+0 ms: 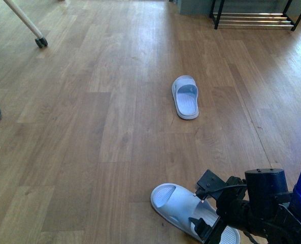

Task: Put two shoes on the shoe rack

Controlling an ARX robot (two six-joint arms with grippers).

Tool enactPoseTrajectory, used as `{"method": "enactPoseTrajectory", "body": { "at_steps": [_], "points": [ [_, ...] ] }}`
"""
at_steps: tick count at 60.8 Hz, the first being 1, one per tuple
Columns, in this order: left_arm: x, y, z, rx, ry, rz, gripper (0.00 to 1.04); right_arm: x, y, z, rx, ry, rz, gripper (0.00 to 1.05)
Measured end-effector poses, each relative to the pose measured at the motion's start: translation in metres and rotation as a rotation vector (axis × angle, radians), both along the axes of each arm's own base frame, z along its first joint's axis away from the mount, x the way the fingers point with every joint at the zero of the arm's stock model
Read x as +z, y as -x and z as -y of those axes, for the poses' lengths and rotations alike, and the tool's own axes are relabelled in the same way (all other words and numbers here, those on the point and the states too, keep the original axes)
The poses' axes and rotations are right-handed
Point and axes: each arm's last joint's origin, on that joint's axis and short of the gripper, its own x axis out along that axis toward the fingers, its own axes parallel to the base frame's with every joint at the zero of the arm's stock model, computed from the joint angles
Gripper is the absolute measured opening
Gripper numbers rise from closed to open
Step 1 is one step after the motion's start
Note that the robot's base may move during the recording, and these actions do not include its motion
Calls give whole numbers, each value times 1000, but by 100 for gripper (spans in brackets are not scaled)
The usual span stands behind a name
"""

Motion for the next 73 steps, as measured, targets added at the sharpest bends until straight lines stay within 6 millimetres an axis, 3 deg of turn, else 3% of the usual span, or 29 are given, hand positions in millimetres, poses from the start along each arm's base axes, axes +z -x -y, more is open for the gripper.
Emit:
{"method": "enactPoseTrajectory", "body": {
  "at_steps": [15,23,51,67,73],
  "points": [
    [0,0,0,0,0,0,95,22,2,8,-64,-76,-51,95],
    [0,0,0,0,0,0,95,24,-2,8,-55,-67,-8,95],
    [0,0,0,0,0,0,95,-5,-5,18,-36,12,17,95],
    [0,0,0,0,0,0,95,-26,-17,-6,-5,-25,95,95],
    [0,0,0,0,0,0,95,-31,-21,-12,-23,-44,115,81]
  ]
}}
